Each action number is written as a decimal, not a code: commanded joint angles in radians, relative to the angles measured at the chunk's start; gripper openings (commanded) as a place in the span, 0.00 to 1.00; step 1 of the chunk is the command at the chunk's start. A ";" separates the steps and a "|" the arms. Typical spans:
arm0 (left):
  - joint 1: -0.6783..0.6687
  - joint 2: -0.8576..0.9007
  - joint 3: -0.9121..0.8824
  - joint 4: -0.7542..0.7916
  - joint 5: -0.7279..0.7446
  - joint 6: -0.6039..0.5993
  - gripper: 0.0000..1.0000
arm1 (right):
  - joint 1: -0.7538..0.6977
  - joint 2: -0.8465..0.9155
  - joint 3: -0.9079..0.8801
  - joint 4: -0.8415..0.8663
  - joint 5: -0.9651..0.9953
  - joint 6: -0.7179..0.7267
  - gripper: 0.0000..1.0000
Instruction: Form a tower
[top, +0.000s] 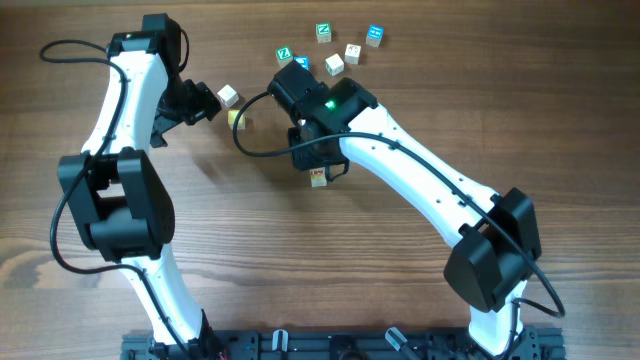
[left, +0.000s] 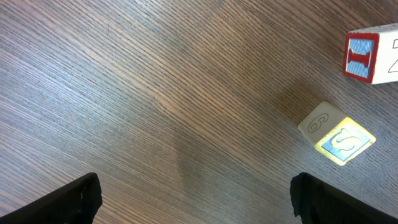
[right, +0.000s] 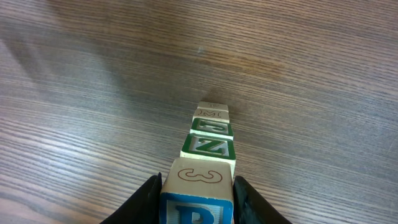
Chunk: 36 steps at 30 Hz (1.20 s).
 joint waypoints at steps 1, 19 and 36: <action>0.001 0.000 -0.006 0.003 -0.017 -0.013 1.00 | 0.000 0.013 -0.005 -0.001 0.024 -0.010 0.36; 0.001 0.000 -0.006 0.003 -0.017 -0.013 1.00 | -0.013 0.012 -0.005 0.007 0.035 -0.014 0.39; 0.001 0.000 -0.006 0.003 -0.017 -0.013 1.00 | -0.180 0.012 0.003 0.137 0.047 -0.039 1.00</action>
